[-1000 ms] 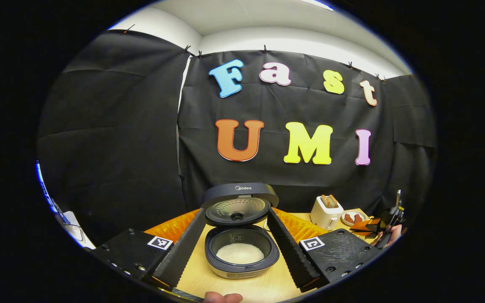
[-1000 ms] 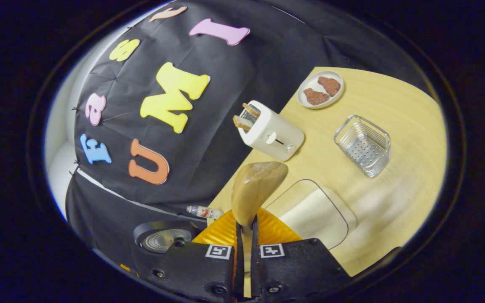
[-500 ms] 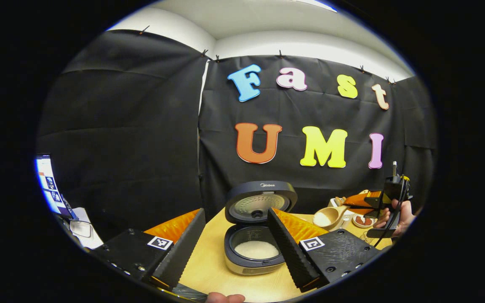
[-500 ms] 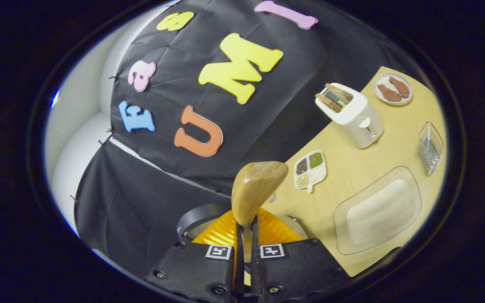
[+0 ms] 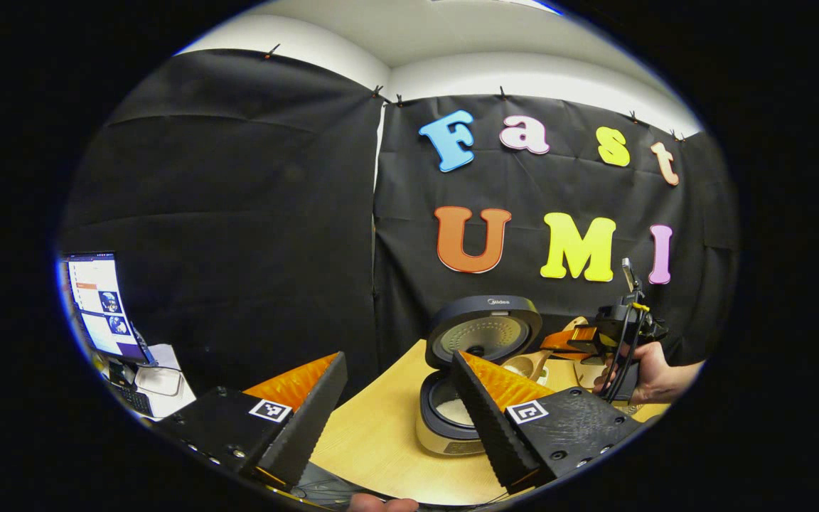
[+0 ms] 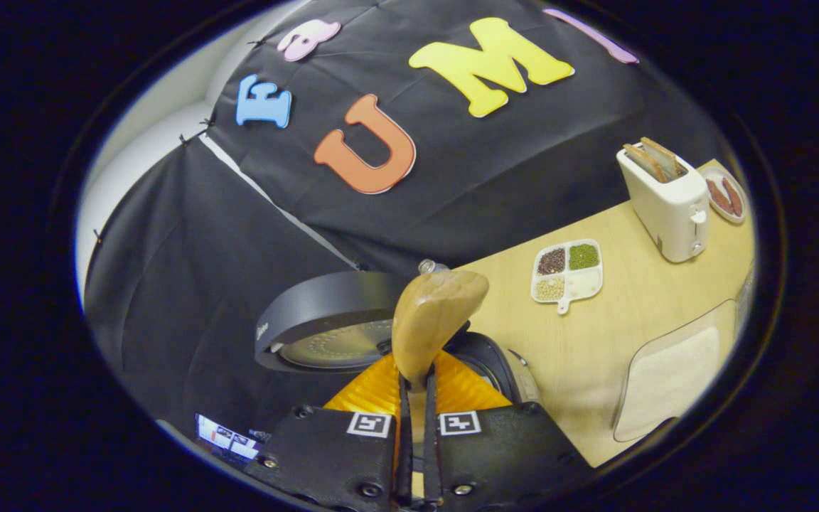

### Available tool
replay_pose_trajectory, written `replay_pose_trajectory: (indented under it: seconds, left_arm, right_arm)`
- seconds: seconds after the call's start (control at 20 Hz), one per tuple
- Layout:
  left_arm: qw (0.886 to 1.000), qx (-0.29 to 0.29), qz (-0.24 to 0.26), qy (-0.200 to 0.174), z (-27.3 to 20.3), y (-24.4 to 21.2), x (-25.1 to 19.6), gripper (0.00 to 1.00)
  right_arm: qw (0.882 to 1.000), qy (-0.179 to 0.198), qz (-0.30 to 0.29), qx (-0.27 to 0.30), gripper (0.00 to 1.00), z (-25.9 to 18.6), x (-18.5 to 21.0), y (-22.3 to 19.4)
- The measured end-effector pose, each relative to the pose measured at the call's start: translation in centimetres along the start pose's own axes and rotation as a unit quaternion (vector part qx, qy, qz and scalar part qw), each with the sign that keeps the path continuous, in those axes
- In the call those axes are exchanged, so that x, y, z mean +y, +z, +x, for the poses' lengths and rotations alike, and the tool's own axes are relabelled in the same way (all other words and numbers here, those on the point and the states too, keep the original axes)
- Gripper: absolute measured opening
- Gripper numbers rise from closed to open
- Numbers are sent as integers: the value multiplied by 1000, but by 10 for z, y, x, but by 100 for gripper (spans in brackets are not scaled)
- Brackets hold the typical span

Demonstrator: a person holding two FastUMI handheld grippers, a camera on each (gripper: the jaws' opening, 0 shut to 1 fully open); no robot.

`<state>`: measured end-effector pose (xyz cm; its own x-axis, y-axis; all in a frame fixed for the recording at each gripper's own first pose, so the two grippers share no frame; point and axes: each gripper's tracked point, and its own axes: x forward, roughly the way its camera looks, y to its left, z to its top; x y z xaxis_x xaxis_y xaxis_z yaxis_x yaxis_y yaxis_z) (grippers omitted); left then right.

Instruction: Close the left gripper, press the button to open the rice cooker; take a wooden spoon from the chopstick holder with the right hand, scoop a spoonful of rice and pour it into the rice cooker, then put the wooden spoon back into the chopstick holder.

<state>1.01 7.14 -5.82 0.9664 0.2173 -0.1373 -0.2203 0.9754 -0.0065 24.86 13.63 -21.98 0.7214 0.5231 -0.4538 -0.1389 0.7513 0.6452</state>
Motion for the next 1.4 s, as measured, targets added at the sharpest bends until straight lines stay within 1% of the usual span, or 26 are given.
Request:
replay_pose_trajectory:
  seconds: [0.15,0.25,0.4,0.5,0.7,0.75,0.85,1.1,1.25,1.3,1.4]
  left_arm:
    - [1000,10,0,11,0,-7,10,95]
    - [1000,11,0,15,-1,-9,17,95]
    - [1000,11,-8,21,1,-11,21,95]
    - [1000,13,-8,24,4,-13,22,95]
    - [1000,8,-14,27,-1,-11,25,95]
    - [999,8,-14,28,-2,-12,27,95]
    - [999,9,-17,29,1,-10,28,95]
    - [999,5,-19,28,0,-8,29,95]
    - [999,2,-23,23,0,-6,26,95]
    - [1000,0,-20,21,-1,-7,24,95]
    - [1000,-2,-18,18,-3,-7,22,95]
  right_arm:
    - [998,-25,-53,-1,11,14,-2,-6]
    - [994,-41,-97,-5,11,19,-2,-8]
    - [987,-54,-149,-17,12,20,4,-9]
    - [979,-60,-193,-28,11,20,8,-7]
    - [958,-58,-277,-43,12,21,25,-7]
    - [952,-58,-297,-47,12,20,29,-6]
    - [935,-62,-344,-57,11,17,35,-7]
    - [886,-55,-454,-76,11,16,56,-15]
    - [857,-50,-505,-90,12,13,68,-17]
    - [849,-47,-518,-94,12,11,71,-17]
    - [838,-44,-535,-100,11,5,75,-20]
